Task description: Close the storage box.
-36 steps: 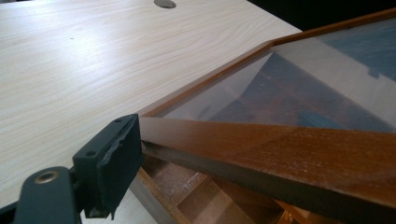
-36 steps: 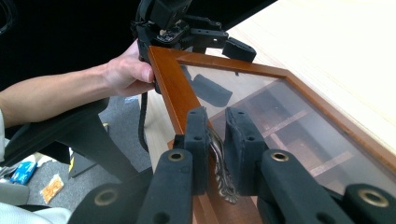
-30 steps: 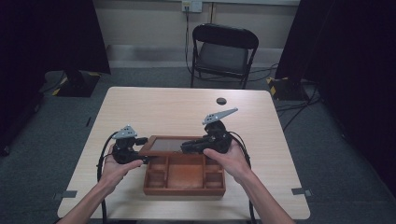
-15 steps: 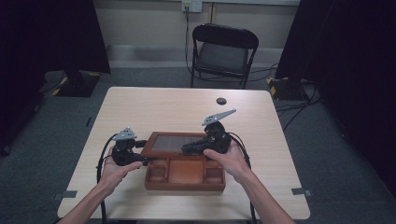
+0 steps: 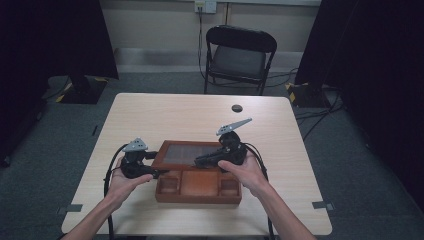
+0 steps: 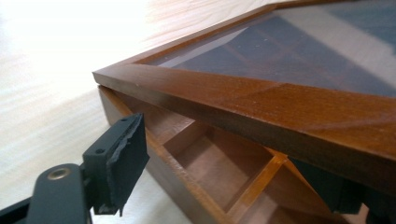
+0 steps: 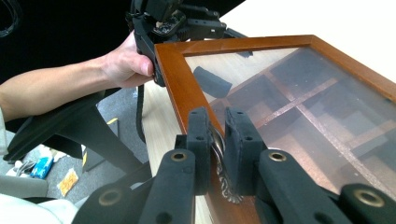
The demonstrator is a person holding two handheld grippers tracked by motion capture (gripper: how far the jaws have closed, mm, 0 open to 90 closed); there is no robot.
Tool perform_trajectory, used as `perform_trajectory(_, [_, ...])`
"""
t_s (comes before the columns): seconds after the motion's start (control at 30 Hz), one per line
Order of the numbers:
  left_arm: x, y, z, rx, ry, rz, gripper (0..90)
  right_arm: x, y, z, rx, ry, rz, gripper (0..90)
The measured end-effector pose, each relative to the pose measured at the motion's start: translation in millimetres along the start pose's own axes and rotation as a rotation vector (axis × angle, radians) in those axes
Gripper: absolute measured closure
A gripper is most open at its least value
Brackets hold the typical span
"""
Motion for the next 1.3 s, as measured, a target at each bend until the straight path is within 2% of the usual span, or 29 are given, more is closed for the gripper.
perform_trajectory(0.1, [-2.9,-2.1,3.6,-0.016,-0.022,-0.020,20.4,-2.9,-0.9,2.0,-0.010,-0.005,0.002,81.1])
perform_trajectory(0.13, [-3.2,-2.6,3.7,-0.016,-0.032,-0.014,20.4,-3.1,-1.3,2.5,-0.016,-0.009,-0.004,81.1])
perform_trajectory(0.2, [-3.1,-2.9,3.0,-0.004,-0.031,-0.002,20.3,-3.1,-2.4,2.9,-0.024,-0.015,-0.008,81.1])
perform_trajectory(0.3, [-3.6,-5.4,0.5,0.000,-0.031,-0.012,20.3,-2.7,-4.0,3.0,-0.038,-0.019,-0.018,81.1])
perform_trajectory(0.5, [-5.6,-18.1,-6.1,0.038,-0.038,-0.044,20.2,-5.8,-5.4,4.6,-0.039,-0.028,-0.033,81.2])
perform_trajectory(0.57, [-5.6,-23.1,-8.5,0.064,-0.040,-0.043,20.3,-7.8,-6.4,6.1,-0.036,-0.040,-0.038,81.2])
perform_trajectory(0.83, [-4.2,-40.6,-18.7,0.091,-0.001,-0.099,20.4,-14.5,-9.0,11.1,-0.035,-0.064,-0.052,81.3])
perform_trajectory(0.93, [-3.4,-40.7,-19.3,0.082,0.007,-0.103,20.4,-18.5,-10.1,14.4,-0.035,-0.077,-0.065,81.4])
perform_trajectory(1.03, [-1.9,-39.4,-20.4,0.082,0.001,-0.077,20.4,-24.1,-11.2,18.1,-0.030,-0.095,-0.072,81.4])
perform_trajectory(1.17, [-1.5,-39.9,-21.6,0.075,0.004,-0.078,20.4,-34.0,-13.1,25.5,-0.034,-0.124,-0.084,81.4])
perform_trajectory(1.3, [-1.9,-38.6,-20.6,0.070,0.001,-0.083,20.3,-44.3,-12.5,33.1,-0.029,-0.168,-0.076,81.4])
Point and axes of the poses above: each handheld gripper's, and its own axes: z roughly forward along the jaws, x roughly out of its top, y roughly to its right, the point moved 3 cm from there along z, roughly forward along the jaws, and after that the axes turned 11 degrees about -z, right-handed, at the moved point
